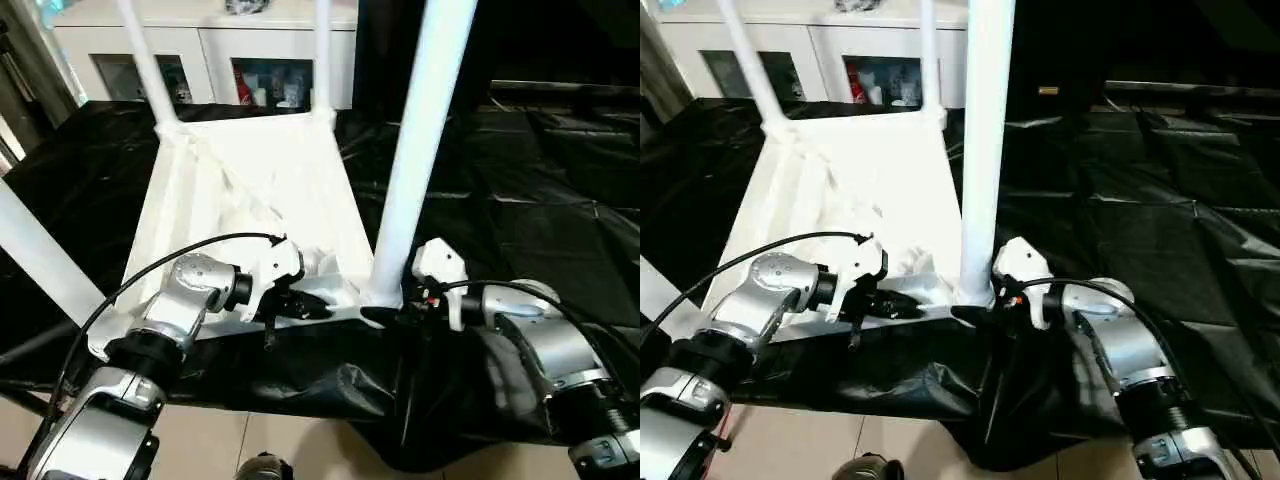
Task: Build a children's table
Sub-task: Rotate leg to tighten
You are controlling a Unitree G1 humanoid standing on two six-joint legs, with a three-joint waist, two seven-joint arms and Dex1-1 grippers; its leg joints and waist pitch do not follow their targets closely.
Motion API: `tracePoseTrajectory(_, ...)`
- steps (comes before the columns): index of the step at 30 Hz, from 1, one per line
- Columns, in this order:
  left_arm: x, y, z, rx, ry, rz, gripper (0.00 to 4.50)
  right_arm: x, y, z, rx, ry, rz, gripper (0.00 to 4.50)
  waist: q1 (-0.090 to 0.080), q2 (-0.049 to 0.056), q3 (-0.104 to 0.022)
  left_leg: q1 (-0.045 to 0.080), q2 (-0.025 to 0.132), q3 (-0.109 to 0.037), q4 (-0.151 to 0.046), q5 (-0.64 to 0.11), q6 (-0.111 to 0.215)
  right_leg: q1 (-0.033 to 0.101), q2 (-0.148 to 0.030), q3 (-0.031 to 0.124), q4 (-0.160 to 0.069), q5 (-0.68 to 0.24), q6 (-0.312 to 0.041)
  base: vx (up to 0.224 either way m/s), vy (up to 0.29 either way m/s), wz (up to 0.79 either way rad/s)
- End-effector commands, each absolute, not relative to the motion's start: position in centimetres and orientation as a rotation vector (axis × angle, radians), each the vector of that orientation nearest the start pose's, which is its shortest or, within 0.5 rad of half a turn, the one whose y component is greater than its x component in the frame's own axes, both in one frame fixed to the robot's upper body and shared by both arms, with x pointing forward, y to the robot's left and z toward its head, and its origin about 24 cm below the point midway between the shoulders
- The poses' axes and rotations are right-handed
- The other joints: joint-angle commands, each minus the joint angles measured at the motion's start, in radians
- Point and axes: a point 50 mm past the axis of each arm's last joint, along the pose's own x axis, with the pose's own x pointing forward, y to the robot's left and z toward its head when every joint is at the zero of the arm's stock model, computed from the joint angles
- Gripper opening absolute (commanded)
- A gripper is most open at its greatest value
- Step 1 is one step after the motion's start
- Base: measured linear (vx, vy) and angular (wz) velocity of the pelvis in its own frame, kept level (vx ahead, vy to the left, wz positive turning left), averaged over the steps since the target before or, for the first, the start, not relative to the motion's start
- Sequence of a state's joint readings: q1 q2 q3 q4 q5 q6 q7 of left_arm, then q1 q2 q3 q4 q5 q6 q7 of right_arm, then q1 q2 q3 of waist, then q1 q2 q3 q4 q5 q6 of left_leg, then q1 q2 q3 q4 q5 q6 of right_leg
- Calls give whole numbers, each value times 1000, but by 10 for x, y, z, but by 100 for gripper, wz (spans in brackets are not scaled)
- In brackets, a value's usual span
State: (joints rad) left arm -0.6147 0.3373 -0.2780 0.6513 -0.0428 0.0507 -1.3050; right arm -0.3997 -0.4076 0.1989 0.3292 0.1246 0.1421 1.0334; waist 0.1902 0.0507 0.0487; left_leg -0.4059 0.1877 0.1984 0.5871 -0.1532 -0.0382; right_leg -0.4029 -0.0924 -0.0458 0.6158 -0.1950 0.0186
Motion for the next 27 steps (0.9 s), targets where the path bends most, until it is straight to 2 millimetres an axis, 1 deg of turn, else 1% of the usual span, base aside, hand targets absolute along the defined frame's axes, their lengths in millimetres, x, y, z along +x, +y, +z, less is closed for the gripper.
tracePoseTrajectory(1, 314, 119, 63, 315, 346, -1505, 0, 301, -146, 61, -242, 270, 1142, 314, -5, -17, -72, 31, 48, -23, -66, -242, 38, 34, -62, 33, -63, -142, -240, 0, 0, 0)
tracePoseTrajectory(4, 314, 120, 63, 315, 349, -1505, 0, 301, -145, 61, -238, 271, 1146, 305, -2, -16, -72, 33, 49, -23, -66, -242, 32, 33, -61, 33, -64, -143, -236, 0, 0, 0)
tracePoseTrajectory(5, 314, 120, 63, 315, 350, -1504, 0, 300, -145, 60, -234, 275, 1151, 284, -1, -17, -72, 33, 48, -23, -67, -242, 31, 33, -61, 33, -63, -141, -235, 0, 0, 0)
tracePoseTrajectory(11, 316, 119, 61, 317, 351, -1467, 0, 299, -143, 55, -194, 284, 1140, 275, -1, -15, -73, 32, 47, -23, -65, -240, 30, 33, -61, 33, -62, -129, -236, 0, 0, 0)
tracePoseTrajectory(13, 323, 117, 60, 296, 356, -1389, 0, 304, -140, 54, -138, 263, 1053, 274, -4, -14, -72, 32, 47, -23, -65, -243, 27, 31, -61, 33, -61, -131, -241, 0, 0, 0)
tracePoseTrajectory(15, 332, 111, 61, 298, 340, -1291, 0, 312, -138, 47, -106, 265, 912, 274, -7, -16, -69, 32, 44, -24, -68, -263, 12, 31, -63, 34, -67, -173, -234, 0, 0, 0)
tracePoseTrajectory(16, 339, 105, 62, 295, 324, -1216, 0, 316, -136, 40, -76, 283, 809, 274, -9, -15, -67, 35, 43, -25, -70, -289, -4, 29, -64, 34, -72, -219, -225, 0, 0, 0)
tracePoseTrajectory(17, 345, 99, 63, 290, 314, -1161, 0, 319, -134, 35, -52, 296, 734, 274, -16, -15, -64, 36, 40, -26, -74, -322, -27, 25, -63, 35, -76, -274, -214, 0, 0, 0)
tracePoseTrajectory(18, 346, 97, 64, 288, 311, -1144, 0, 319, -133, 33, -44, 301, 711, 274, -17, -16, -67, 41, 42, -31, -77, -342, -43, 30, -68, 34, -79, -304, -199, 0, 0, 0)
tracePoseTrajectory(19, 349, 94, 64, 286, 308, -1118, 0, 321, -132, 31, -31, 308, 677, 274, -22, -13, -66, 39, 42, -31, -79, -343, -43, 30, -67, 35, -80, -300, -194, 0, 0, 0)
tracePoseTrajectory(20, 357, 83, 68, 271, 292, -1028, 0, 325, -127, 25, 0, 328, 569, 274, -30, -10, -64, 40, 40, -29, -79, -353, -51, 24, -62, 36, -80, -287, -196, 0, 0, 0)
tracePoseTrajectory(21, 360, 78, 70, 261, 285, -991, 0, 326, -124, 22, 9, 335, 528, 274, -31, -10, -67, 40, 40, -32, -79, -355, -53, 28, -64, 35, -80, -280, -195, 0, 0, 0)
tracePoseTrajectory(22, 363, 72, 72, 249, 275, -952, 0, 329, -121, 21, 17, 340, 479, 274, -31, -14, -69, 38, 38, -31, -77, -334, -48, 31, -63, 35, -78, -251, -193, 0, 0, 0)
tracePoseTrajectory(23, 365, 65, 74, 238, 265, -924, 0, 332, -117, 20, 28, 347, 429, 274, -33, 0, -69, 36, 37, -30, -75, -324, -45, 30, -64, 36, -78, -223, -199, 0, 0, 0)
tracePoseTrajectory(24, 365, 63, 74, 236, 263, -920, 0, 333, -117, 19, 32, 350, 419, 274, -33, 0, -69, 36, 37, -30, -75, -324, -45, 30, -64, 36, -78, -223, -199, 0, 0, 0)
tracePoseTrajectory(25, 366, 52, 76, 231, 249, -904, 0, 337, -108, 20, 42, 359, 382, 274, -34, -1, -73, 35, 35, -29, -72, -293, -35, 36, -61, 34, -73, -168, -207, 0, 0, 0)
tracePoseTrajectory(26, 366, 52, 76, 231, 248, -904, 0, 338, -108, 20, 41, 358, 382, 274, -36, -3, -73, 32, 34, -29, -70, -284, -31, 36, -61, 34, -73, -151, -211, 0, 0, 0)
tracePoseTrajectory(27, 364, 44, 77, 231, 238, -929, 0, 339, -99, 24, 39, 336, 414, 274, -34, 2, -77, 32, 34, -28, -68, -263, -22, 39, -59, 32, -69, -110, -214, 0, 0, 0)
